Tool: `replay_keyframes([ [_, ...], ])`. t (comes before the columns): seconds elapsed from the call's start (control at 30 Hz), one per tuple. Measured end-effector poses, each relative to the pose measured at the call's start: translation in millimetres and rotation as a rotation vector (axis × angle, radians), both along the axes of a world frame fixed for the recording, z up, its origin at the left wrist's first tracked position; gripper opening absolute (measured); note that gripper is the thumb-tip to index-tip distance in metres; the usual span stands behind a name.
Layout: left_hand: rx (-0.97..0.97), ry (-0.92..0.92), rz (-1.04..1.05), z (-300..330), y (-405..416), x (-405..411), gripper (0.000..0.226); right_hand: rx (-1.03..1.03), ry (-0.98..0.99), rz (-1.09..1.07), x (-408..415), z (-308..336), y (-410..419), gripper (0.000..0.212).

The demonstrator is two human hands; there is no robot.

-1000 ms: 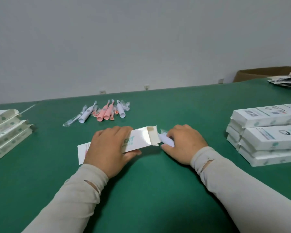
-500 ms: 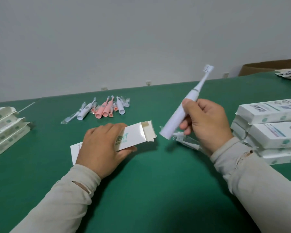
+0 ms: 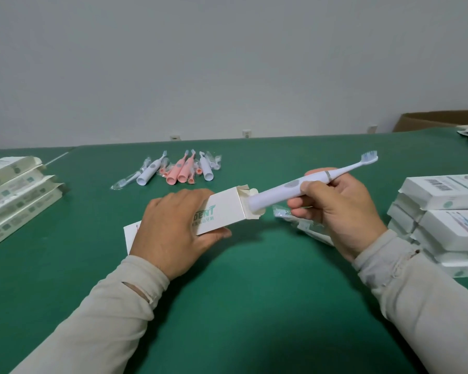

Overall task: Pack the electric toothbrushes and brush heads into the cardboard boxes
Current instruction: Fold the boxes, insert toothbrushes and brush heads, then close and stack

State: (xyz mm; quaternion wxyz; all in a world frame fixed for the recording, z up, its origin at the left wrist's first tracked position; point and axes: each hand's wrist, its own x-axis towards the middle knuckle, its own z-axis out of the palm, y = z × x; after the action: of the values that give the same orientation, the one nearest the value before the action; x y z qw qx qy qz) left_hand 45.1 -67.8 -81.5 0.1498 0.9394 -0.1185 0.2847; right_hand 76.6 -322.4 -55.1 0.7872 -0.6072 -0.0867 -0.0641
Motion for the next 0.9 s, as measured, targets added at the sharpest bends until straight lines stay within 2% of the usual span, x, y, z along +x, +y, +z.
replay_keyframes([
  [0.17,-0.005,0.038,-0.002,0,2,0,0.061,0.067,0.052,0.192,1,-5,0,0.009],
  [0.27,-0.018,0.028,-0.02,0,2,1,0.06,0.089,0.068,0.323,1,-7,-1,0.026],
  [0.4,0.04,0.03,-0.049,-1,-4,1,0.058,-0.268,0.031,0.378,-2,-19,9,0.028],
  [0.43,0.049,0.038,-0.041,-1,-4,2,0.058,-0.284,0.048,0.354,-2,-21,13,0.031],
  [0.53,0.031,0.037,0.01,0,1,2,0.057,-0.014,0.148,0.243,2,-19,12,0.036],
  [0.6,0.035,0.05,0.05,0,3,2,0.058,0.094,0.111,0.145,6,-15,2,0.027],
  [0.7,0.028,0.053,0.06,0,3,1,0.058,-0.083,-0.055,0.028,3,-15,4,0.008],
  [0.83,0.055,0.039,-0.005,0,-5,1,0.055,-0.508,-0.255,0.057,-5,-27,28,0.01],
  [0.9,0.035,0.034,0.005,0,-5,2,0.056,-0.482,-0.246,0.061,-2,-28,27,0.02],
])
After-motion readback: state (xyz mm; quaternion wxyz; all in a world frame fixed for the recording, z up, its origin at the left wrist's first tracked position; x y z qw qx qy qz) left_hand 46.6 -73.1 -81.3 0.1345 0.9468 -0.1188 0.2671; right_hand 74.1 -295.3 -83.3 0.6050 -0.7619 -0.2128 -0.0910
